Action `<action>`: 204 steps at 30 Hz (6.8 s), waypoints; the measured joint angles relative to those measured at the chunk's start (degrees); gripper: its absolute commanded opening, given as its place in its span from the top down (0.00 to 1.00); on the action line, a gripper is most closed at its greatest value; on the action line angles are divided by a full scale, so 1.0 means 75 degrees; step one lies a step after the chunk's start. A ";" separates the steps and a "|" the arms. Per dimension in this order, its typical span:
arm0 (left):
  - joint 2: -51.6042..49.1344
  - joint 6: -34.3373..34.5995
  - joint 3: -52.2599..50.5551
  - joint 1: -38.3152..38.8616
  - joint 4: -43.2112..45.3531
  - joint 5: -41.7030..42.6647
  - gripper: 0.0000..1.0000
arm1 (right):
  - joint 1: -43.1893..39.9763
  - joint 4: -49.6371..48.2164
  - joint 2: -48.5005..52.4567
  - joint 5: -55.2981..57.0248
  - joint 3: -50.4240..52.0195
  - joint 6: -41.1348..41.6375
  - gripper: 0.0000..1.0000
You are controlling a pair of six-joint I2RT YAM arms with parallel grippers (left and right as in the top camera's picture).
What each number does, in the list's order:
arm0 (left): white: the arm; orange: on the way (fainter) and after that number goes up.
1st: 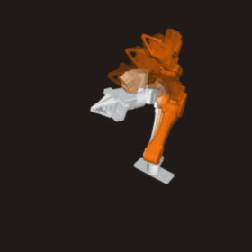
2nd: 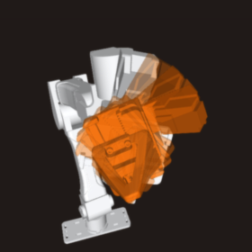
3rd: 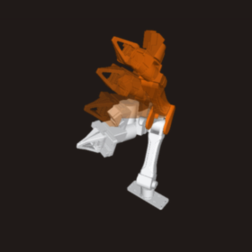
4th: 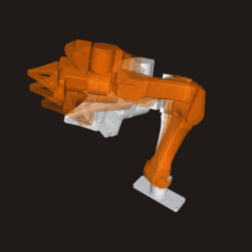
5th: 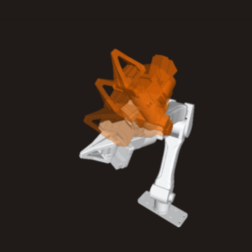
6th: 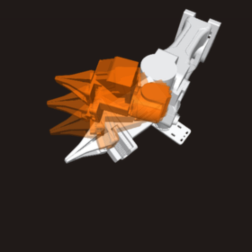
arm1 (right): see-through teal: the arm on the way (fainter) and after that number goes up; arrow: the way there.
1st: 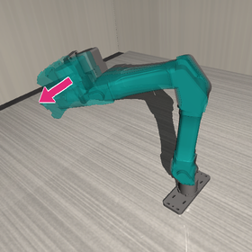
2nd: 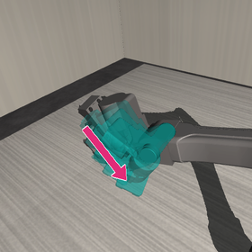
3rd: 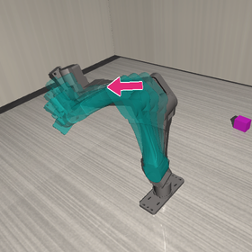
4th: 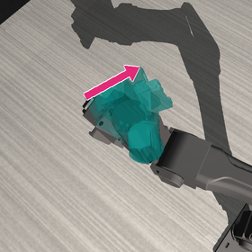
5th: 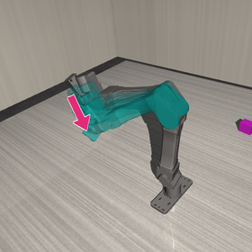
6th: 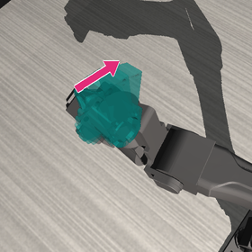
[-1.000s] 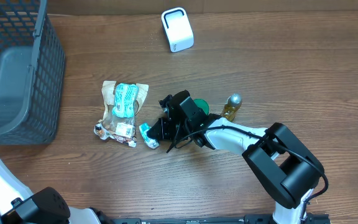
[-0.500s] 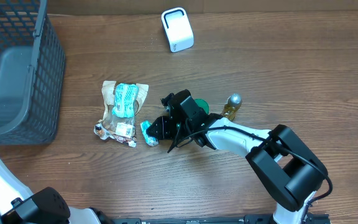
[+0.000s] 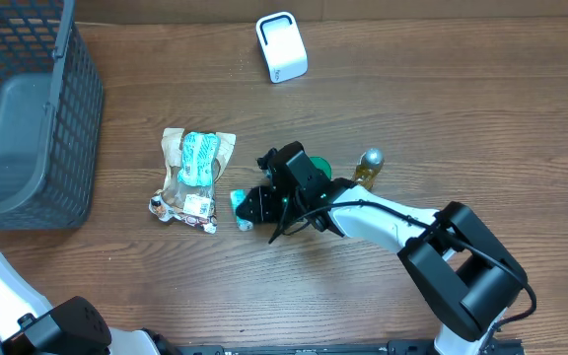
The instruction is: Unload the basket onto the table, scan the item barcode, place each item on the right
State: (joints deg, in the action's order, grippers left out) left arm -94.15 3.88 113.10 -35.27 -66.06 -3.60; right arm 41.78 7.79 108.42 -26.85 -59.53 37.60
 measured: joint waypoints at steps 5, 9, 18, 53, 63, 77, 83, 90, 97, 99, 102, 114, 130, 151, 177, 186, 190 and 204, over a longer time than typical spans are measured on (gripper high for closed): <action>0.0000 0.0000 0.0000 0.0000 0.0000 0.0000 0.01 | -0.0003 0.1708 -0.0163 0.0705 -0.0868 -0.0667 0.55; 0.0000 -0.0003 0.0000 0.0000 0.0000 -0.0003 0.00 | 0.0000 0.2585 -0.0297 0.1174 -0.1795 -0.1349 0.47; 0.0000 -0.0003 0.0000 0.0000 0.0000 -0.0003 0.00 | 0.0041 0.3547 -0.0434 0.1760 -0.2273 -0.2127 0.34; 0.0000 0.0000 0.0000 0.0000 0.0000 0.0000 0.00 | 0.1533 0.3034 0.0959 0.4025 -0.2273 -0.2661 0.61; 0.0000 0.0000 0.0000 0.0000 0.0000 -0.0003 0.00 | 0.1527 0.2856 0.0962 0.4205 -0.2276 -0.2637 0.73; 0.0000 -0.0003 0.0000 0.0000 0.0000 0.0000 0.00 | 0.1434 0.2369 0.0962 0.4838 -0.2276 -0.2646 0.58; 0.0000 -0.0003 0.0000 0.0000 0.0000 -0.0003 0.00 | 0.1434 0.2328 0.0962 0.4841 -0.2276 -0.2672 0.80; 0.0000 0.0000 0.0000 0.0000 0.0000 -0.0003 0.00 | 0.1434 0.2428 0.0962 0.5071 -0.2276 -0.2588 0.85; 0.0000 0.0000 0.0000 0.0000 0.0000 -0.0003 0.00 | 0.1434 0.3051 0.0953 0.5525 -0.2457 -0.1915 0.85; 0.0000 0.0000 0.0000 0.0000 0.0000 -0.0003 0.00 | 0.1434 0.3165 0.0953 0.5584 -0.2463 -0.1641 0.83; 0.0000 0.0000 0.0000 0.0000 0.0000 0.0000 0.00 | 0.1434 0.3314 0.0953 0.5633 -0.2465 -0.1332 0.81; 0.0000 -0.0003 0.0000 0.0000 0.0000 0.0000 0.01 | 0.1434 0.3392 0.0950 0.5642 -0.2468 -0.0901 0.64; 0.0000 -0.0003 0.0000 0.0000 0.0000 -0.0003 0.00 | 0.1434 0.3381 0.0950 0.5642 -0.2515 -0.0854 0.31; 0.0000 0.0000 0.0000 0.0000 0.0000 -0.0003 0.00 | 0.1434 0.3101 0.0953 0.5639 -0.2521 -0.1125 0.08; 0.0000 0.0000 0.0000 0.0000 0.0000 -0.0003 0.00 | 0.1434 0.2600 0.0953 0.5639 -0.2780 -0.2133 0.00; 0.0000 0.0000 0.0000 0.0000 0.0000 -0.0003 0.00 | 0.1434 0.3541 0.0950 0.5639 -0.4179 -0.2559 0.00; 0.0000 -0.0003 0.0000 0.0000 0.0000 -0.0003 0.01 | 0.1431 0.4124 0.0941 0.5642 -0.4631 -0.2620 0.00; 0.0000 0.0000 0.0000 0.0000 0.0000 -0.0003 0.00 | 0.0562 0.5397 0.0938 0.4240 -0.5094 -0.2620 0.00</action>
State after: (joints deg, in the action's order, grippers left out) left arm -94.15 3.88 113.10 -35.27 -66.06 -3.62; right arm 46.00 48.27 115.46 4.95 -97.73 17.96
